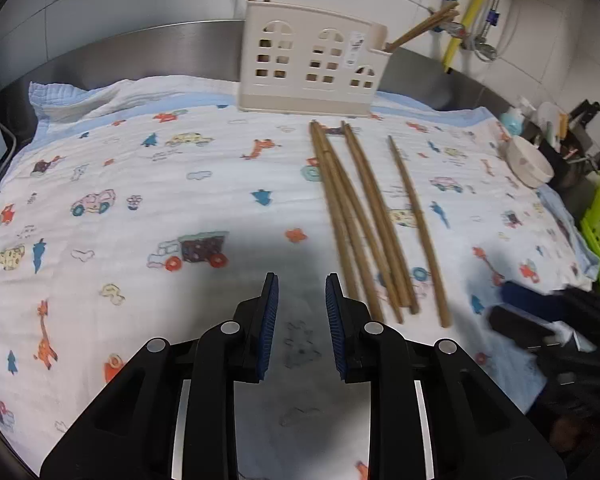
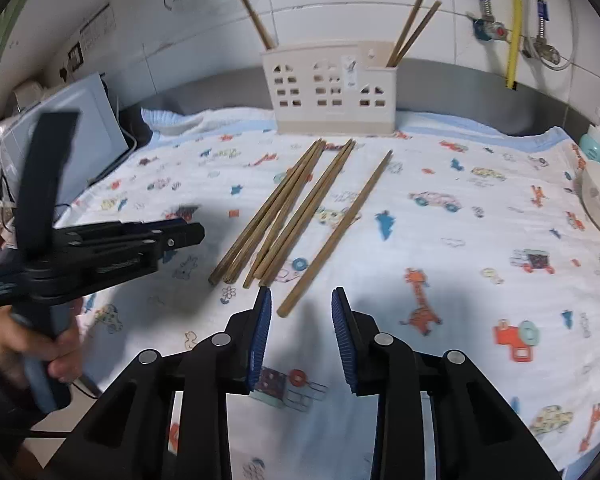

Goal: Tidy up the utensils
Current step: 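Grasp a third chopstick with the right tool while the left tool grasps one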

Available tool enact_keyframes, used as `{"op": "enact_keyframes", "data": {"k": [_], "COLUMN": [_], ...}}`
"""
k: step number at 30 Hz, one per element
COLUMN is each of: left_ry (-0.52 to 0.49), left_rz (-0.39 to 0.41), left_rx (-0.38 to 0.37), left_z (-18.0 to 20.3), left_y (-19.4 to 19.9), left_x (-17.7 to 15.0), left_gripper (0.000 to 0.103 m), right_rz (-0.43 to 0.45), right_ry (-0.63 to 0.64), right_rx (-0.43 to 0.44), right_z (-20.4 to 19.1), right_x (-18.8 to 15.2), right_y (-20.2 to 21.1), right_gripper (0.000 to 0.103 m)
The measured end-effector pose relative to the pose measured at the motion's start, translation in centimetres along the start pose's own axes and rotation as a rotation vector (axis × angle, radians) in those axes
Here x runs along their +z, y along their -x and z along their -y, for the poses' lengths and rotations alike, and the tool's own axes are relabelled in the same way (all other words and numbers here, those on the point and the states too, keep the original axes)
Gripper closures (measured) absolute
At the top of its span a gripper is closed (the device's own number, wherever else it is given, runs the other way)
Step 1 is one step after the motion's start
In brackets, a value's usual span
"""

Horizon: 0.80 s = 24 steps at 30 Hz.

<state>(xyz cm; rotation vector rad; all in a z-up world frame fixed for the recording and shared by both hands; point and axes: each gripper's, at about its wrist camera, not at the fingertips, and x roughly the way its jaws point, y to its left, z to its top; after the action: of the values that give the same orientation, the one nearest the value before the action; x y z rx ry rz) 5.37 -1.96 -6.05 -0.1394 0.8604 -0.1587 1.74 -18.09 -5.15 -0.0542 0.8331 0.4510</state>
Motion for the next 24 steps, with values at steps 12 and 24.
{"op": "enact_keyframes", "data": {"k": [12,24], "left_ry": [-0.04,-0.075], "left_rz": [-0.01,-0.05], "left_rx": [-0.048,-0.016], "left_z": [0.9,2.2], "left_y": [0.1,-1.9], "left_x": [-0.9,-1.3], "left_gripper": [0.079,0.079], "right_rz": [-0.025,-0.022], "right_ry": [0.011,-0.014], "right_rx": [-0.075,-0.153], "right_z": [-1.1,1.5], "right_x": [-0.5,-0.9], "right_y": [-3.1,-2.3], "right_gripper": [0.086,0.095]}}
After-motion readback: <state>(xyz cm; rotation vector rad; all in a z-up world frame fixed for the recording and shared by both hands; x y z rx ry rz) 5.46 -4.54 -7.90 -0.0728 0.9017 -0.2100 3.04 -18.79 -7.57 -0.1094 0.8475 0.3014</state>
